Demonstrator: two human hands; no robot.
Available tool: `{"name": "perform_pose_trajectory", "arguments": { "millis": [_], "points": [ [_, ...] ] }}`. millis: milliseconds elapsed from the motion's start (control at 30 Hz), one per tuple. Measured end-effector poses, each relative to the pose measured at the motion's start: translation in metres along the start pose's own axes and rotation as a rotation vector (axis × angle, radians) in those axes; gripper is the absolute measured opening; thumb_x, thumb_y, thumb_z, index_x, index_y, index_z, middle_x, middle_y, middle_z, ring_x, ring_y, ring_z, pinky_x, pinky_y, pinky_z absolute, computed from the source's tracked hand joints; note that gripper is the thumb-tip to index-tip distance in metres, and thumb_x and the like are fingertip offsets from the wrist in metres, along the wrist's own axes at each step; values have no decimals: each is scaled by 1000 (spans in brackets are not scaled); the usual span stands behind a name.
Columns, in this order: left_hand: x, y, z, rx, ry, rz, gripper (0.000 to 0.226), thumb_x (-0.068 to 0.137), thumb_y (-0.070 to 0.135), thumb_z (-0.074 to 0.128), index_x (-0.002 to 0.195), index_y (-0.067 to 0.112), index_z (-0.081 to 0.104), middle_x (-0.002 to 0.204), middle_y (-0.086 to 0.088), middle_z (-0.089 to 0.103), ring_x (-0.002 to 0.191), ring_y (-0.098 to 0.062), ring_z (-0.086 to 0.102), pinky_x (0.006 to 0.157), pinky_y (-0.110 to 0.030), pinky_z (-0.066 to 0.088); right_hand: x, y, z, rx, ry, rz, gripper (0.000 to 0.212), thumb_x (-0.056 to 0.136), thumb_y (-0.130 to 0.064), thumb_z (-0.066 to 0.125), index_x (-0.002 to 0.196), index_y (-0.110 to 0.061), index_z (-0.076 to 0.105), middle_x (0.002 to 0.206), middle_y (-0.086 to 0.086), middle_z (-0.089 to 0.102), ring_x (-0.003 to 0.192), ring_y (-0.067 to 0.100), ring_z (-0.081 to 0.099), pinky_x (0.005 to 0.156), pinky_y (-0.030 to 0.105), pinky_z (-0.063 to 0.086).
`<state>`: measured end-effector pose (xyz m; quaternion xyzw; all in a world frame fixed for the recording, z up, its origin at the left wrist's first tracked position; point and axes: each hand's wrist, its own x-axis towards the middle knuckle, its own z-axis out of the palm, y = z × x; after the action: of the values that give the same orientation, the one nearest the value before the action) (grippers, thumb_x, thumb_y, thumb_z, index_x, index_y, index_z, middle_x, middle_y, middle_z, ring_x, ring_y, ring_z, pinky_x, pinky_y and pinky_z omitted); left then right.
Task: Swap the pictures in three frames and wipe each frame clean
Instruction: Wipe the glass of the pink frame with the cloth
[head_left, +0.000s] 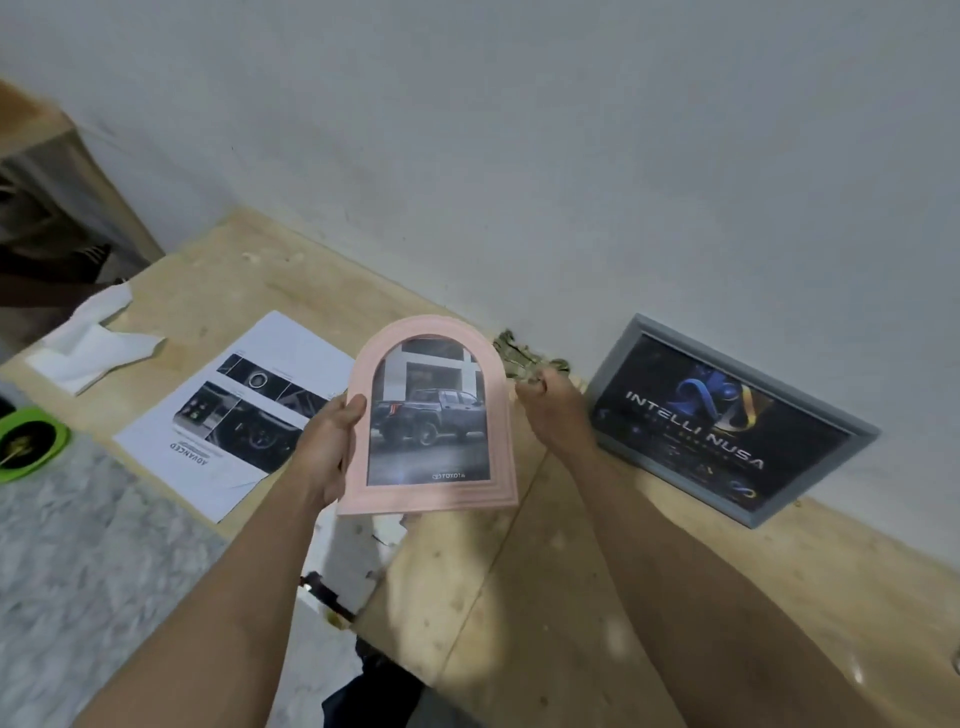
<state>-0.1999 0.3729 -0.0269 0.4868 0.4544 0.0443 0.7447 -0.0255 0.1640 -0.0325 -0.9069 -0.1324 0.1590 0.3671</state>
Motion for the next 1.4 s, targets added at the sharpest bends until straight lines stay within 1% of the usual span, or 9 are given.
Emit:
{"name": "perform_pose_trajectory", "arguments": {
  "millis": [233, 400, 633, 800, 967, 1067, 1167, 1267, 1400],
  "points": [
    [78, 24, -38, 43, -12, -54, 19, 103, 27, 50, 108, 14, 63, 107, -18, 71, 101, -38, 66, 96, -58, 52, 100, 22, 48, -606, -191, -25, 77, 87, -42, 59, 151, -20, 21, 150, 14, 32, 135, 36, 31, 111, 46, 27],
    [98, 27, -46, 50, -34, -60, 17, 102, 24, 51, 104, 13, 63, 102, -17, 73, 97, -36, 68, 96, -59, 51, 112, 32, 65, -794, -15, -44, 57, 85, -6, 50, 141, -13, 38, 132, 13, 51, 112, 34, 51, 94, 42, 37],
    [71, 44, -37, 91, -30, 5, 18, 101, 25, 53, 100, 14, 67, 107, -19, 73, 103, -41, 67, 101, -62, 47, 90, -40, 25, -91, 141, -160, 27, 80, 6, 40, 69, -10, 57, 77, 18, 56, 67, 25, 50, 55, 32, 37],
    [31, 53, -13, 161, -72, 122, 36, 87, 45, 62, 110, 19, 68, 109, -8, 74, 105, -32, 66, 94, -46, 52, 53, -101, 13, -255, 159, -621, 46, 82, -4, 39, 120, -5, 65, 122, 16, 62, 107, 33, 50, 94, 36, 37],
    [-27, 55, -3, 65, -13, 261, 17, 97, 25, 60, 97, 10, 68, 79, -9, 62, 75, -22, 45, 63, -30, 34, -37, -72, 15, -338, 93, -797, 52, 77, 8, 56, 123, -15, 65, 126, 6, 65, 99, 33, 58, 81, 51, 48],
    [-59, 44, 2, 19, 28, 284, 19, 98, 23, 59, 100, 6, 67, 82, -10, 63, 75, -21, 50, 66, -29, 38, -115, -48, -1, -214, -126, -882, 36, 85, 6, 61, 114, -15, 69, 113, 2, 70, 96, 18, 58, 84, 42, 49],
    [-92, 31, 16, 54, -14, 310, 16, 99, 20, 56, 91, 10, 67, 74, -4, 67, 71, -21, 56, 61, -25, 43, -163, -47, -47, -125, -326, -639, 51, 85, 14, 46, 122, -15, 66, 114, -1, 67, 94, 4, 56, 86, 21, 48],
    [-121, 19, 35, 34, -54, 304, 19, 98, 25, 56, 96, 11, 68, 81, -11, 68, 79, -25, 58, 70, -34, 46, -160, -64, -103, 26, -120, -478, 48, 87, 13, 43, 121, -11, 66, 116, 10, 66, 102, 13, 60, 87, 7, 41],
    [-160, 23, 74, 102, -162, 383, 20, 93, 34, 59, 97, 18, 71, 82, -7, 72, 73, -22, 65, 74, -35, 53, -128, -89, -140, -212, 233, -684, 65, 67, 15, 40, 125, -4, 62, 127, 14, 63, 115, 36, 56, 104, 33, 37]
  ]
}}
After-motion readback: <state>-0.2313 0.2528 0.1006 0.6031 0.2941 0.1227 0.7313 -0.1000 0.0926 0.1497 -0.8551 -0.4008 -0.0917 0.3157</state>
